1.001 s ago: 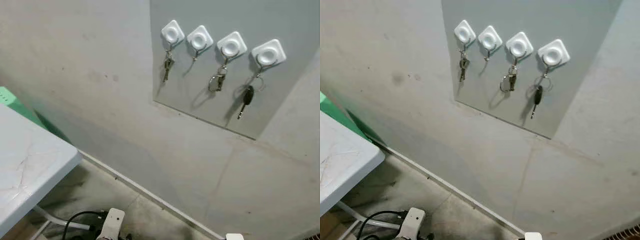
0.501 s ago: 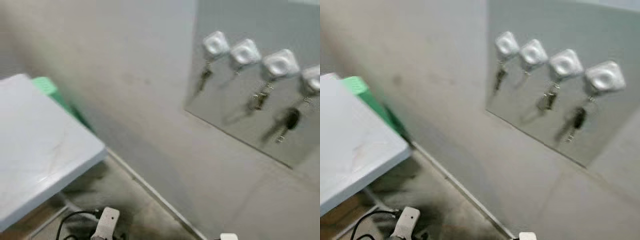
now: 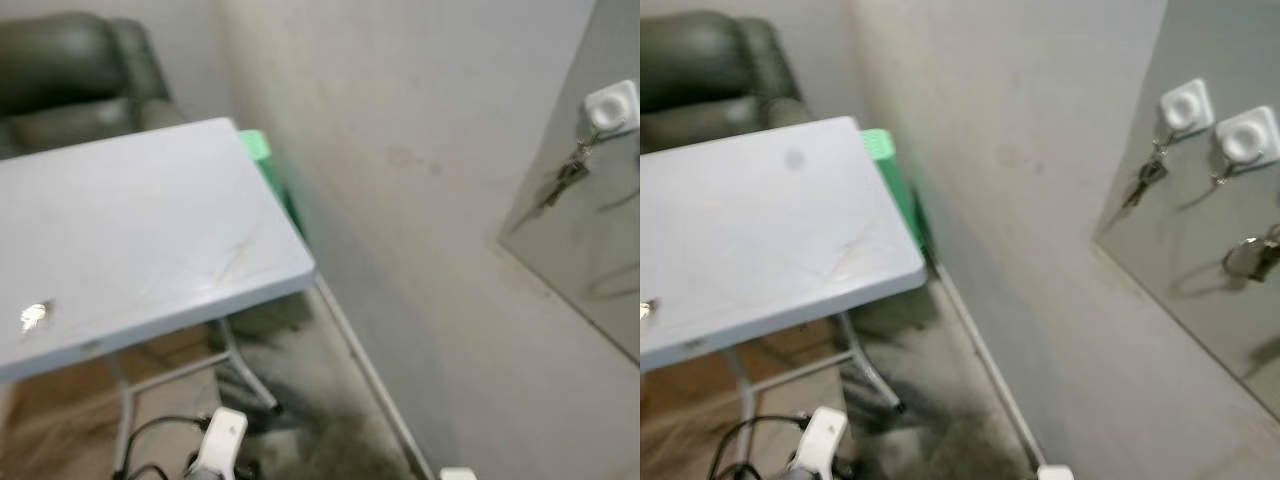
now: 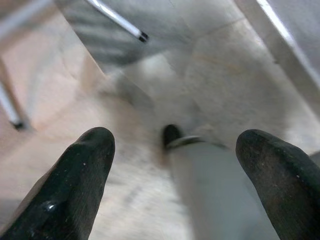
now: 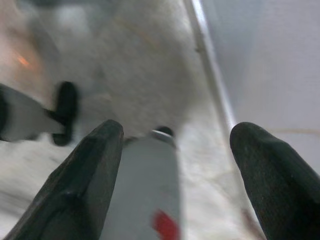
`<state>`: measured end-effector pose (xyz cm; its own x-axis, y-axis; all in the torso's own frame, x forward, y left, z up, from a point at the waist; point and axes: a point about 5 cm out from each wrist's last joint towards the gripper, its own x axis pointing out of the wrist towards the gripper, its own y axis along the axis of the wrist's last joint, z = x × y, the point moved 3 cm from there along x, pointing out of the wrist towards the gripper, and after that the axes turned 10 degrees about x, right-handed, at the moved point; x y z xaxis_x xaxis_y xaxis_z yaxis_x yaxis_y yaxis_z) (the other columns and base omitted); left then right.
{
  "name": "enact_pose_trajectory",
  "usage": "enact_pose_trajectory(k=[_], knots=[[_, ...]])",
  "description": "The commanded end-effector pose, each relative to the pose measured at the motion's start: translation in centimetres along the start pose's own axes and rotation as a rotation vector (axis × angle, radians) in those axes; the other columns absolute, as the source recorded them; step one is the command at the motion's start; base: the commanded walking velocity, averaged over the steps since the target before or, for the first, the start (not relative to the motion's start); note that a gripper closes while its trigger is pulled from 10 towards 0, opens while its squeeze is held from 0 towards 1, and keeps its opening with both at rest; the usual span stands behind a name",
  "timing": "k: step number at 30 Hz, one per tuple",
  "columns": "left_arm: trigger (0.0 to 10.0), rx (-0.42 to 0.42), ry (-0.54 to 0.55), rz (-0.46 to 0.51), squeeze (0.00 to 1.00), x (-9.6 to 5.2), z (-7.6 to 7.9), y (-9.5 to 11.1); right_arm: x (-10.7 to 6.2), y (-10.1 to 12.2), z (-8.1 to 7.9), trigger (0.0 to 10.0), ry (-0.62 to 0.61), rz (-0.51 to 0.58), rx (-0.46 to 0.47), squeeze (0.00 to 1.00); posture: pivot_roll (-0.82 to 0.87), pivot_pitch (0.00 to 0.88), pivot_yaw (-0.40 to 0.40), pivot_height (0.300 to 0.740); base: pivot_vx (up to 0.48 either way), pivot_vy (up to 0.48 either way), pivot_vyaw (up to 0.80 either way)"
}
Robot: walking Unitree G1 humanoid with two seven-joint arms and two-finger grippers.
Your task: Hang keys on a hook
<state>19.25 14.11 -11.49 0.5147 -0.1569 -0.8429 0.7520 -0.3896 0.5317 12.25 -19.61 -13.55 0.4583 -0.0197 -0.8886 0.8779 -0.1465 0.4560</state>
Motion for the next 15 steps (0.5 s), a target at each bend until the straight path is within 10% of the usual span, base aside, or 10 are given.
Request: enact_pose_trajectory(k=[1,15], knots=[[10.0,-0.004,0.026,-0.008,0.00,-0.19,-1.26,-0.28,0.24,0.64,-1.00,10.0,0.027,0.012,-0.014,0.00,0.11,0.000,0.013,0.740,0.000,0.000,0.80],[10.0,0.000,0.023,-0.014,0.00,-0.16,-1.01,-0.35,0.13,0.58,-0.31,10.0,0.023,0.007,-0.036,0.00,0.11,0.000,-0.001,0.740,0.000,0.000,0.80]])
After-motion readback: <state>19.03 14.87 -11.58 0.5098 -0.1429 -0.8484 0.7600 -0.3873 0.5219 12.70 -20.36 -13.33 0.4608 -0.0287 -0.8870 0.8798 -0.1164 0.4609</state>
